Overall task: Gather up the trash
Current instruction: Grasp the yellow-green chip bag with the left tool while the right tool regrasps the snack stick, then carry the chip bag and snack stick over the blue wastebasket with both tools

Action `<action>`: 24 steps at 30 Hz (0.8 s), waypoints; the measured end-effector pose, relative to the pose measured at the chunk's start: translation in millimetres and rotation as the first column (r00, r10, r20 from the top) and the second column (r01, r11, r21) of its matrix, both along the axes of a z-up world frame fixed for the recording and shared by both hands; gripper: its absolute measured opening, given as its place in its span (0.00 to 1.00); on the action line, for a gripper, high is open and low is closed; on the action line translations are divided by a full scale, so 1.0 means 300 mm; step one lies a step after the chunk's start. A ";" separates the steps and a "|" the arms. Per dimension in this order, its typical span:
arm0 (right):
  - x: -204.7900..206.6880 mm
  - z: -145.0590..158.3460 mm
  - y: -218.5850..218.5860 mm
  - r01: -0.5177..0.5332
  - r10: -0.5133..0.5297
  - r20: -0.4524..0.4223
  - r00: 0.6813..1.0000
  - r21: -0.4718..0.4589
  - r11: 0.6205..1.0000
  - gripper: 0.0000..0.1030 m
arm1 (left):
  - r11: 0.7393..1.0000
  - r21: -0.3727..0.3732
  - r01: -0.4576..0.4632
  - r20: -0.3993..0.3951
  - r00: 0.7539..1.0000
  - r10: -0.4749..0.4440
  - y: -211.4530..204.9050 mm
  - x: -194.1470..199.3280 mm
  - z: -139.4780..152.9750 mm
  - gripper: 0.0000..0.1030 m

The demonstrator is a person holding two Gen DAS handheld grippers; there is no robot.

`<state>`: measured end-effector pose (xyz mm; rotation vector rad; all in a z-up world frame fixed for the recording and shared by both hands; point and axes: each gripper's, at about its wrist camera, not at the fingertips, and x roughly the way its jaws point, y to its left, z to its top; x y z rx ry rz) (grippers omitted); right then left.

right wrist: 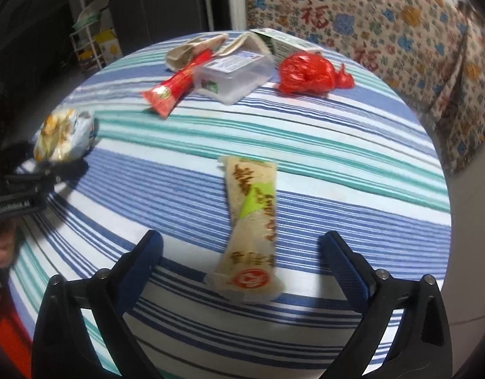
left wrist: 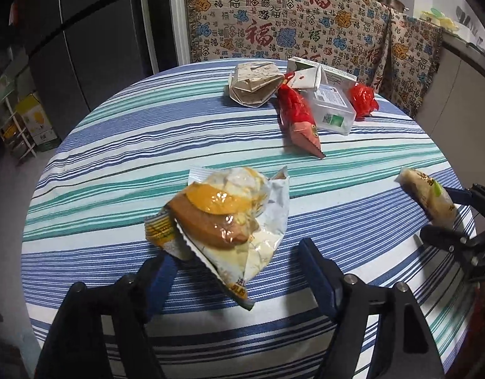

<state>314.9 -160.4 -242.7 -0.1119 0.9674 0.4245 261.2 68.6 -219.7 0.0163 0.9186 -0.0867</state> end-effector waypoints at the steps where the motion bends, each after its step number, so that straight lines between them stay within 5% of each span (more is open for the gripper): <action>1: 0.002 0.008 -0.015 0.006 -0.006 -0.010 1.000 0.030 1.000 0.88 | 1.000 -0.020 -0.003 0.002 1.000 0.003 0.011 -0.001 0.002 0.75; 4: 0.008 0.023 -0.037 0.000 0.003 -0.031 1.000 0.072 0.997 0.80 | 0.994 -0.107 -0.009 0.005 1.000 0.009 0.048 -0.002 0.016 0.75; 9: 0.002 0.051 -0.029 -0.015 0.017 -0.022 1.000 0.086 0.996 0.71 | 0.992 -0.128 -0.005 0.053 0.999 0.012 0.082 -0.005 0.056 0.75; 11: -0.004 0.073 -0.027 -0.022 0.024 -0.013 1.000 0.096 0.995 0.60 | 0.990 -0.140 -0.004 0.060 0.998 0.013 0.090 -0.001 0.063 0.75; 13: -0.007 0.079 -0.023 -0.023 0.025 -0.018 1.000 0.090 0.996 0.22 | 0.989 -0.151 0.000 0.068 0.998 0.011 0.090 -0.003 0.067 0.75; 14: -0.008 0.082 -0.024 -0.020 0.022 -0.020 1.000 0.078 0.997 0.19 | 0.988 -0.154 0.004 0.070 0.998 0.007 0.088 -0.002 0.069 0.72; 17: -0.009 0.082 -0.032 -0.015 0.017 -0.029 0.999 0.077 0.997 0.15 | 0.987 -0.157 0.021 0.069 0.998 -0.010 0.079 -0.004 0.069 0.39; 24: -0.023 0.132 -0.082 0.024 -0.027 0.018 0.999 0.140 0.990 0.12 | 0.982 -0.185 0.030 0.103 0.995 -0.011 0.068 -0.012 0.086 0.17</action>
